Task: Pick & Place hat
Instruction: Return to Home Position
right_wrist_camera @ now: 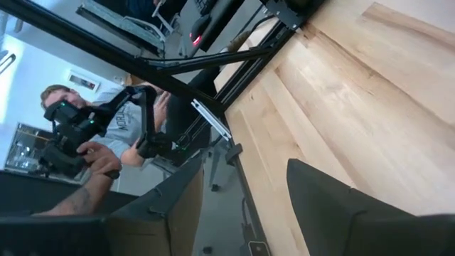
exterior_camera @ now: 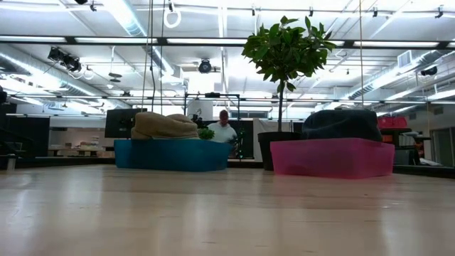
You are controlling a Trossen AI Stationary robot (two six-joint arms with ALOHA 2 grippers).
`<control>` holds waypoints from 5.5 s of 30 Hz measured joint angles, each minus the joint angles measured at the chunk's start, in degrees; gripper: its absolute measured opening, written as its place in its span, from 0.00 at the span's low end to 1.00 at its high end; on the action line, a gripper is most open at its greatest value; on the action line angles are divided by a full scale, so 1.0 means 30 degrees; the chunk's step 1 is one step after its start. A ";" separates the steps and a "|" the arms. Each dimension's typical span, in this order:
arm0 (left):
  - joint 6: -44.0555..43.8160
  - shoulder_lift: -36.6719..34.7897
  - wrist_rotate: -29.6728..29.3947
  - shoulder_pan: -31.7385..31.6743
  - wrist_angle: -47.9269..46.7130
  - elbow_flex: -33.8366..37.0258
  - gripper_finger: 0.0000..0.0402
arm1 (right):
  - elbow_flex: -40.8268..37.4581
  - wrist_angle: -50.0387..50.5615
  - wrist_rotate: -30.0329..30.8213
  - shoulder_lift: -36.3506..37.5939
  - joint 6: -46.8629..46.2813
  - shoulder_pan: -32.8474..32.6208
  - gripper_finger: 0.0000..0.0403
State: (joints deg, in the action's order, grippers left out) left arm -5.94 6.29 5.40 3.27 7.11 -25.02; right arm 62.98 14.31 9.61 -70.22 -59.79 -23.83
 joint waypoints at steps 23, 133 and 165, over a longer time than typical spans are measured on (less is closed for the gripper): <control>0.0255 -0.2034 -0.0291 0.0000 0.0619 0.2806 0.01 | 0.0000 0.1333 0.1394 0.0000 -0.3498 0.0007 0.51; -0.5791 -0.1475 -0.0528 -0.1992 -0.0462 0.8174 0.01 | -2.0677 -2.3538 -0.6402 1.4398 0.2893 0.6204 0.00; -0.5789 -0.1475 -0.0524 -0.1996 -0.0461 0.8174 0.01 | -2.0668 -1.7783 -0.7375 2.1269 0.9297 0.9448 0.00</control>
State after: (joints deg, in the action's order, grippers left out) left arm -23.30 1.87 3.83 -2.72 5.73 -0.49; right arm 0.98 -39.04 -12.51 -6.41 -31.90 4.51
